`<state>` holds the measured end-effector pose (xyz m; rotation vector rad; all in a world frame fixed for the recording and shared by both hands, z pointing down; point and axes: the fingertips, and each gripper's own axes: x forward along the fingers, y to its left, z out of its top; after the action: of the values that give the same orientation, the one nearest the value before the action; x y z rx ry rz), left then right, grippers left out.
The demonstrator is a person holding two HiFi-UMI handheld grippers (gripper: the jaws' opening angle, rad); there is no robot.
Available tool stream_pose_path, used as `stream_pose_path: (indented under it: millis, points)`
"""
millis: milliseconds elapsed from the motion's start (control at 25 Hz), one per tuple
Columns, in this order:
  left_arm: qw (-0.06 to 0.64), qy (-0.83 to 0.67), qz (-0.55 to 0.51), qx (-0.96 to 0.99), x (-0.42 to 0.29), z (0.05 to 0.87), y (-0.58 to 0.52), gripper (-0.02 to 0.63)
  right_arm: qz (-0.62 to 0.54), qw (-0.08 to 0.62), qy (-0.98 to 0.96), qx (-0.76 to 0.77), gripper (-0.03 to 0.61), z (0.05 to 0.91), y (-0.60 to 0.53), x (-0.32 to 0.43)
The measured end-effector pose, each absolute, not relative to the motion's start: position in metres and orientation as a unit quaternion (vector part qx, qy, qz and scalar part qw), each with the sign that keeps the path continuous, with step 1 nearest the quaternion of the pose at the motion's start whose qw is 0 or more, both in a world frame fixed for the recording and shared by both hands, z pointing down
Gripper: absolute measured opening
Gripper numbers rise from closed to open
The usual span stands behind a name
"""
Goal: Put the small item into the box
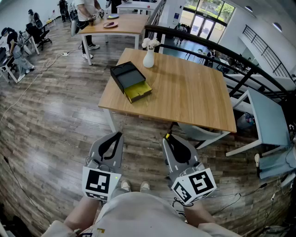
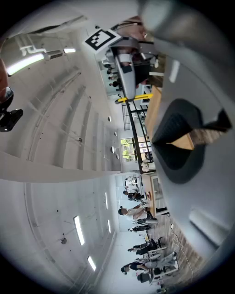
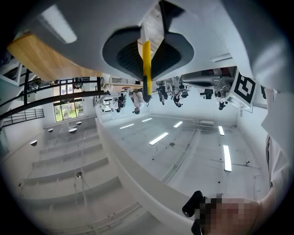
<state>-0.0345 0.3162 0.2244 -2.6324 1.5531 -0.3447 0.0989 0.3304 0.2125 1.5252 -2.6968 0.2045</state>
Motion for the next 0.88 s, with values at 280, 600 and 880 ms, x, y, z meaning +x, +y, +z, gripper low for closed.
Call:
stream_pose_path:
  millis: [280,600,880]
  points:
    - [0.035,0.503,-0.112,-0.856,-0.035,0.223,0.315,0.002,0.064,0.006,-0.865,0.497,0.054,0.209,0.328,0.1]
    - [0.024,0.501,-0.114,-0.857,-0.03,0.228,0.317,0.002,0.065,0.012,-0.866,0.496,0.054,0.214,0.331,0.103]
    - [0.02,0.503,-0.119,-0.856,-0.021,0.23,0.317,0.002,0.076,0.01,-0.87,0.487,0.054,0.216,0.331,0.109]
